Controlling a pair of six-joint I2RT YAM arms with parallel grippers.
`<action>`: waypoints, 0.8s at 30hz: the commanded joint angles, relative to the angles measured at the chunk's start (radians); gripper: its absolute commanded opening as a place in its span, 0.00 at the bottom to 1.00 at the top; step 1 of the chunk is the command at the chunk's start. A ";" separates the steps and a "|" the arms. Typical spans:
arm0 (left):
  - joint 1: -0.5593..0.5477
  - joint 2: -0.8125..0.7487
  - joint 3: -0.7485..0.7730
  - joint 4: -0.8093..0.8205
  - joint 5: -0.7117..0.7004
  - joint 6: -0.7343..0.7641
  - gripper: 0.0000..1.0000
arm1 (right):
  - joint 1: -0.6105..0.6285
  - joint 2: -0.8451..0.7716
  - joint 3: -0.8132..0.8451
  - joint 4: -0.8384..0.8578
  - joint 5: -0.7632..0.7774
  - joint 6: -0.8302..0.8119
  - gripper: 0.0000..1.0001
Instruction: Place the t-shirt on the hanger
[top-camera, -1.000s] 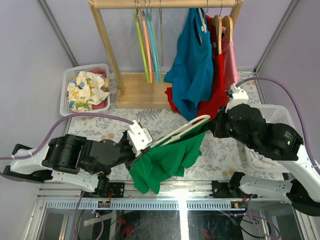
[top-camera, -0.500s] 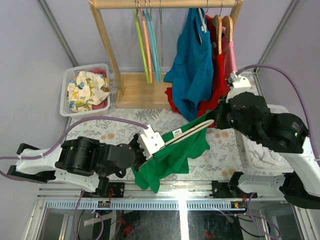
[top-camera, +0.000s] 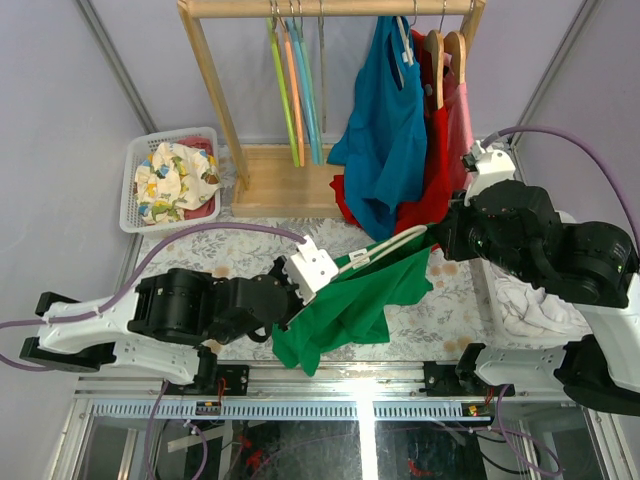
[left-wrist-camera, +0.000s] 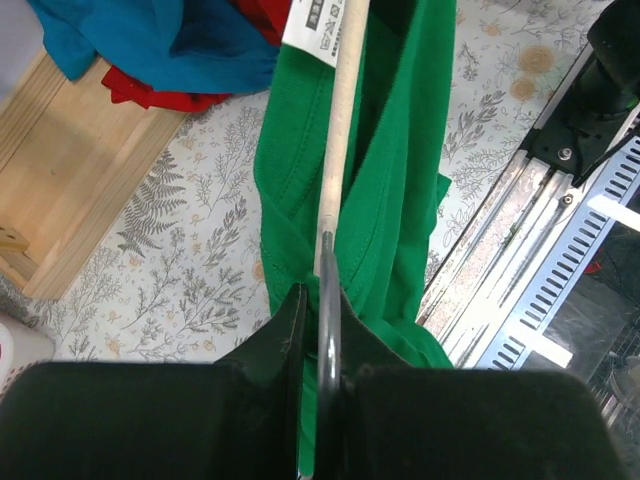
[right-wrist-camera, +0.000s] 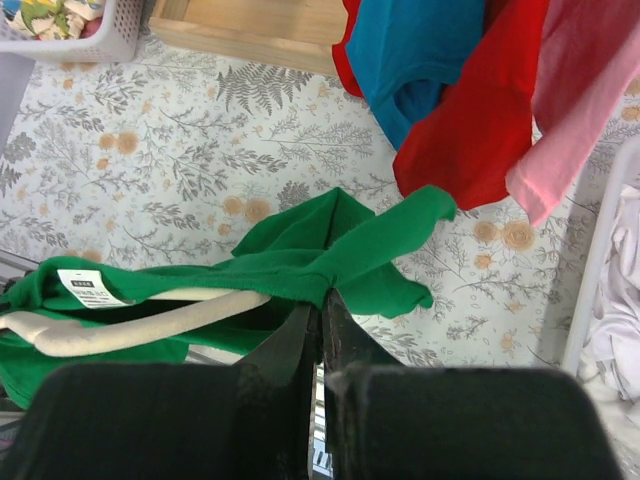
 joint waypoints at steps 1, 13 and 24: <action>0.029 0.009 0.001 0.028 0.007 0.016 0.00 | 0.001 -0.006 0.063 -0.049 0.048 -0.036 0.00; 0.054 0.061 -0.001 0.022 0.074 0.021 0.00 | 0.001 0.136 0.277 -0.136 0.132 -0.096 0.00; 0.109 0.122 0.029 0.006 0.102 0.032 0.00 | 0.001 0.182 0.411 -0.119 0.038 -0.164 0.00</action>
